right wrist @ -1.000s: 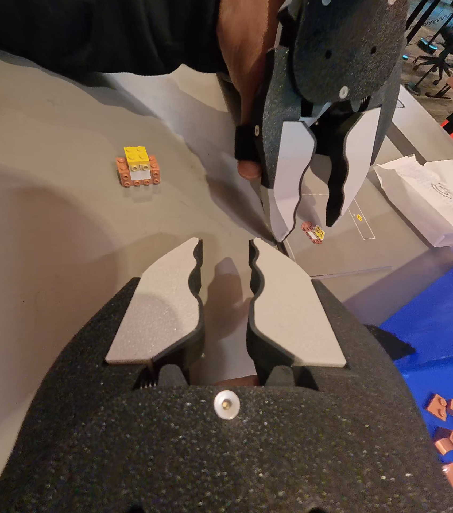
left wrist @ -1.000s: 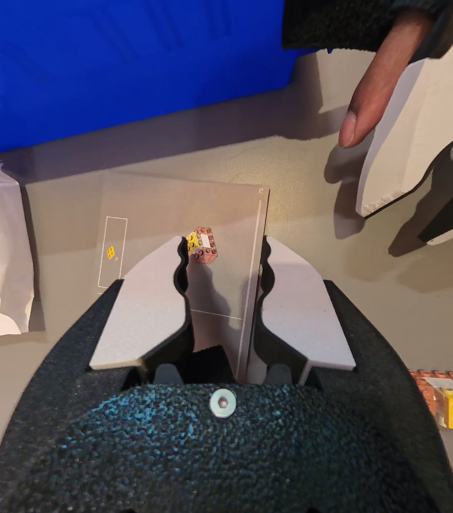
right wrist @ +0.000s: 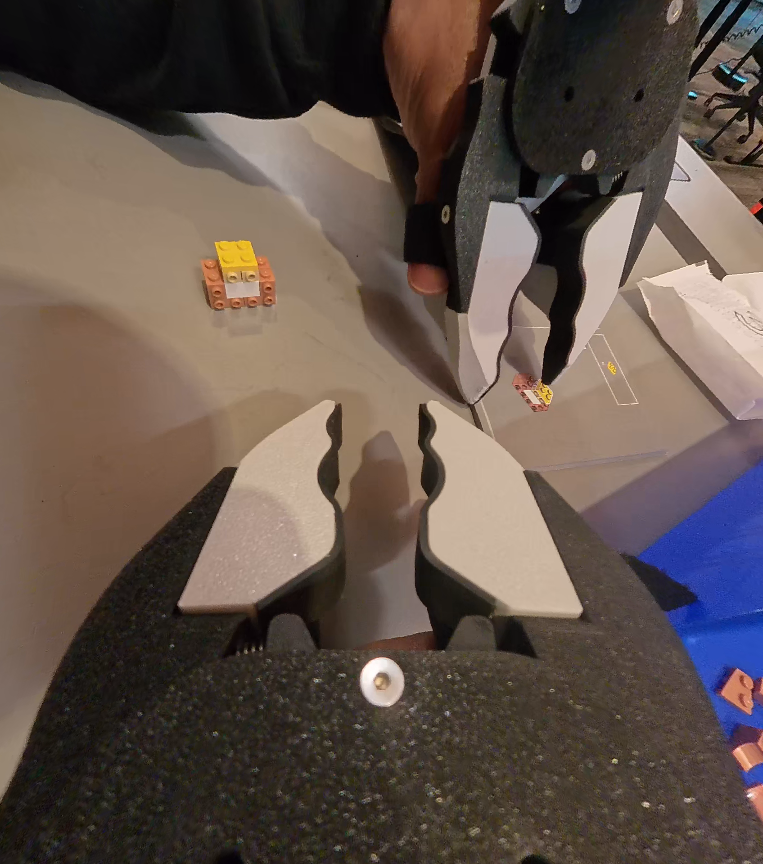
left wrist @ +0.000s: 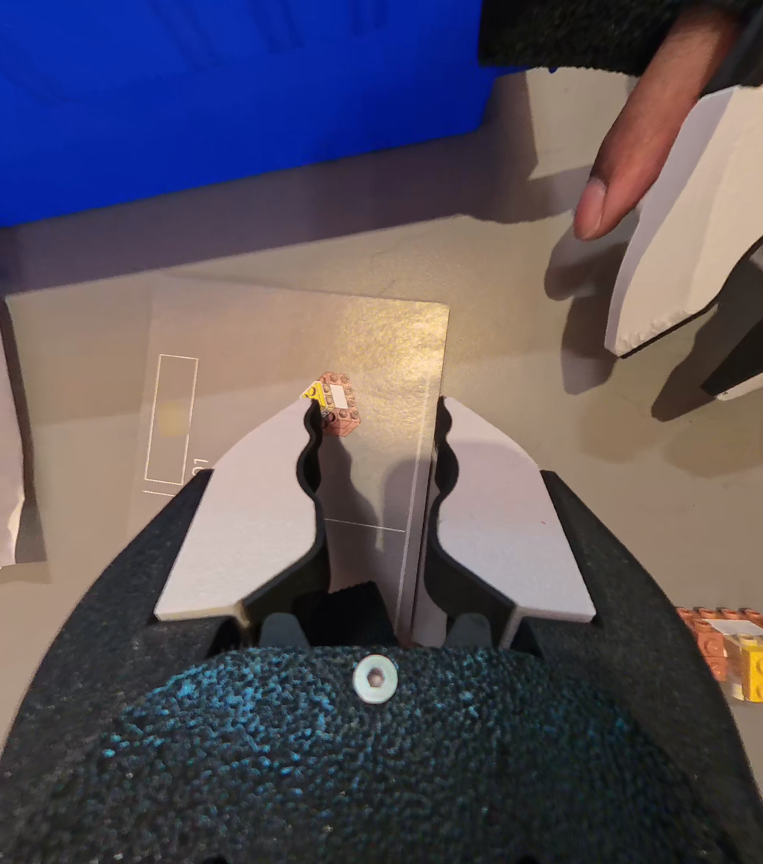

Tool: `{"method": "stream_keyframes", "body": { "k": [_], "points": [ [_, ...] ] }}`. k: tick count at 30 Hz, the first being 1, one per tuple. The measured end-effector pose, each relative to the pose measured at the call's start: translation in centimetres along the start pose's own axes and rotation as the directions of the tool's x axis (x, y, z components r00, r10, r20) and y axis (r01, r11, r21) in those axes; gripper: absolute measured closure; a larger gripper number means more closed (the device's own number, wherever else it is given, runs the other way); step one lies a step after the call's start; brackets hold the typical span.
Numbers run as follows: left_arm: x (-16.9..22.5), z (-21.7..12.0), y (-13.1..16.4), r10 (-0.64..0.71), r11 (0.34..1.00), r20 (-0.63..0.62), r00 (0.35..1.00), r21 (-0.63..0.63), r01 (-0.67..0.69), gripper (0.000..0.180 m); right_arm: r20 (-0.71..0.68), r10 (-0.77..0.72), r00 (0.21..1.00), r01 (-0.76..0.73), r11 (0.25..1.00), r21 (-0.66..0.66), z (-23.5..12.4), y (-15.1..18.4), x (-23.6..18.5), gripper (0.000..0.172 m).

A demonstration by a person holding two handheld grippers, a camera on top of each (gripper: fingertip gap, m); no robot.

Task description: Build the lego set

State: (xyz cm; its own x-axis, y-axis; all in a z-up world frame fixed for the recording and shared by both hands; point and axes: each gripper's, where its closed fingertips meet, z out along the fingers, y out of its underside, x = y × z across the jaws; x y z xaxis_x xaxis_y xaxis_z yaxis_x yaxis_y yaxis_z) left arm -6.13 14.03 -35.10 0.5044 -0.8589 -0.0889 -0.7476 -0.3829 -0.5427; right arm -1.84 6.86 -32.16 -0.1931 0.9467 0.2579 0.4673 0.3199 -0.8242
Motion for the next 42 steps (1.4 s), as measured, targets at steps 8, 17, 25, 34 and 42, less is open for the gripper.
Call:
{"method": "stream_keyframes", "body": {
  "k": [8,17,25,34,42],
  "points": [
    [-0.1,-0.3,-0.2,-0.019,1.000,-0.013,1.000,0.018,0.020,0.135,0.001,0.000,1.000,0.000,1.000,-0.001,0.0,0.0,0.0,0.141],
    [-0.1,-0.5,-0.2,-0.035,0.999,-0.020,0.999,0.024,0.035,0.136,-0.025,-0.003,1.000,0.003,1.000,-0.023,0.1,0.3,0.3,0.142],
    [-0.2,-0.6,-0.2,-0.040,0.999,-0.014,0.999,0.024,0.040,0.136,-0.250,0.048,0.967,-0.081,0.989,-0.126,0.5,1.7,3.1,0.148],
    [-0.3,-0.7,-0.2,-0.041,0.999,-0.006,0.999,0.022,0.041,0.137,-0.404,-0.014,0.915,-0.095,0.964,-0.248,1.1,2.8,5.0,0.158],
    [-0.3,-0.8,-0.2,-0.041,0.999,-0.005,0.999,0.021,0.041,0.137,-0.415,-0.002,0.910,-0.114,0.960,-0.256,1.2,3.0,5.4,0.160]
  ]
}}
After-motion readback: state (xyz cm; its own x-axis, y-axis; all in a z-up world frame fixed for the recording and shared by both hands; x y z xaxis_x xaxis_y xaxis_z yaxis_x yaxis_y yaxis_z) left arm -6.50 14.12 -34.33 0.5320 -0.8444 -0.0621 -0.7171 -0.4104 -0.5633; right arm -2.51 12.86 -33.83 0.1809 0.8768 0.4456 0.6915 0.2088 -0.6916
